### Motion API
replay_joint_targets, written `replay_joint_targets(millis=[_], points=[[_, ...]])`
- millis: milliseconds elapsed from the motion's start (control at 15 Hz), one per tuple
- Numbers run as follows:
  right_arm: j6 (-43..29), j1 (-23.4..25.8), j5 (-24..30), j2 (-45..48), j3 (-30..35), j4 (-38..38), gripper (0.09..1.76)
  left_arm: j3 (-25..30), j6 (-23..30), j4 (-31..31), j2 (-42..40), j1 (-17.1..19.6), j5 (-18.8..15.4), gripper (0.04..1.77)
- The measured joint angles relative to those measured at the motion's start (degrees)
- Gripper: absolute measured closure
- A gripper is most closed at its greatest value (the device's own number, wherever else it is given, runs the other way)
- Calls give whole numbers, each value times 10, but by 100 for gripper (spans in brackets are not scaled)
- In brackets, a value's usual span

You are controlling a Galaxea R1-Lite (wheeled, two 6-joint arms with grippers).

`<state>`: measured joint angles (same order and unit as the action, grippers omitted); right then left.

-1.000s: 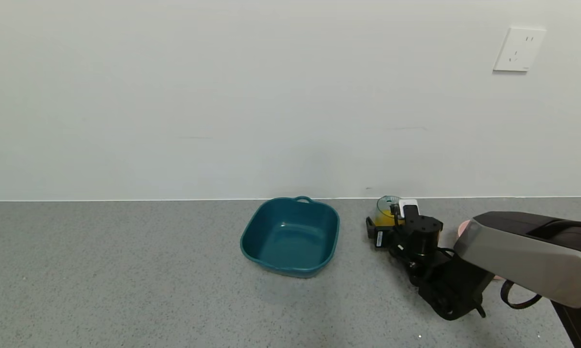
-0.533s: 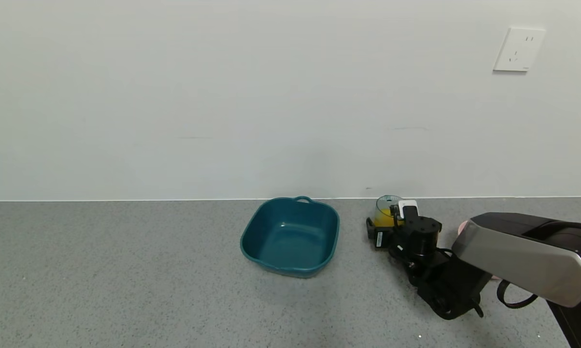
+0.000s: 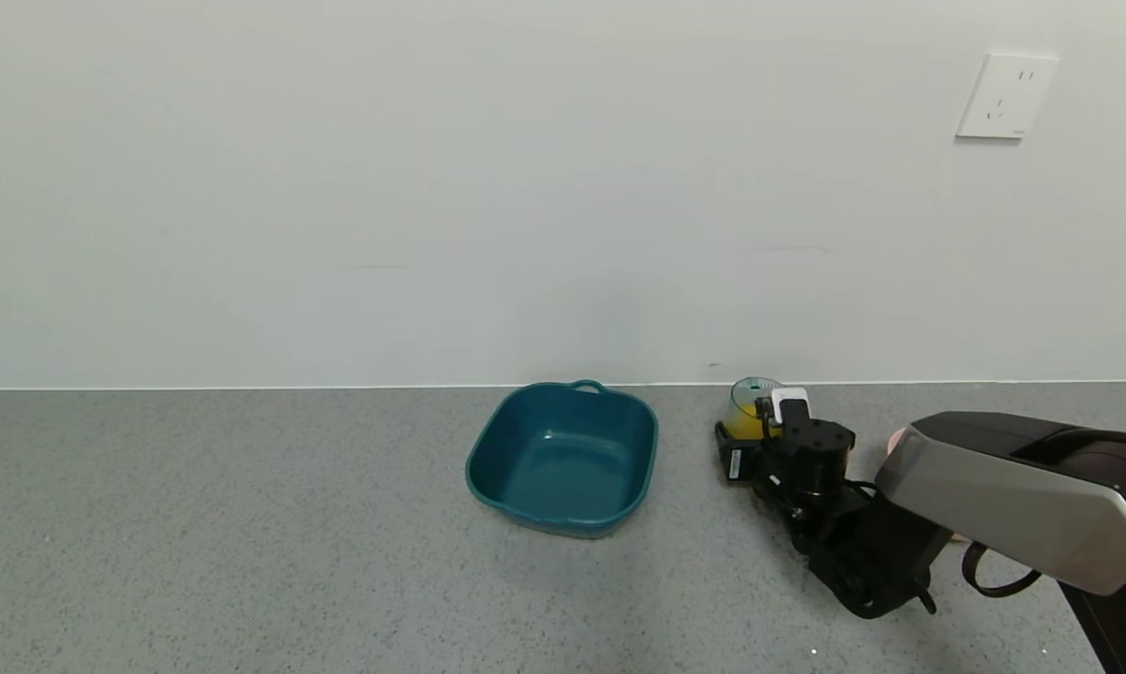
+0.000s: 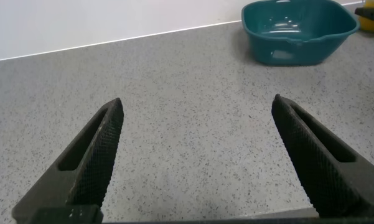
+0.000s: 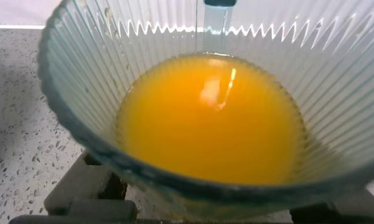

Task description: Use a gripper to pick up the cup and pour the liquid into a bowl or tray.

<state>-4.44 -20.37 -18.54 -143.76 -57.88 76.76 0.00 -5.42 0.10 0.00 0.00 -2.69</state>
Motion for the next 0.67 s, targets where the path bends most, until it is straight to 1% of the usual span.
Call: replay_joint_targets(millis=[667], points=[[1, 0, 2, 2, 1, -2, 48, 0, 0, 0, 0, 0, 0, 9]])
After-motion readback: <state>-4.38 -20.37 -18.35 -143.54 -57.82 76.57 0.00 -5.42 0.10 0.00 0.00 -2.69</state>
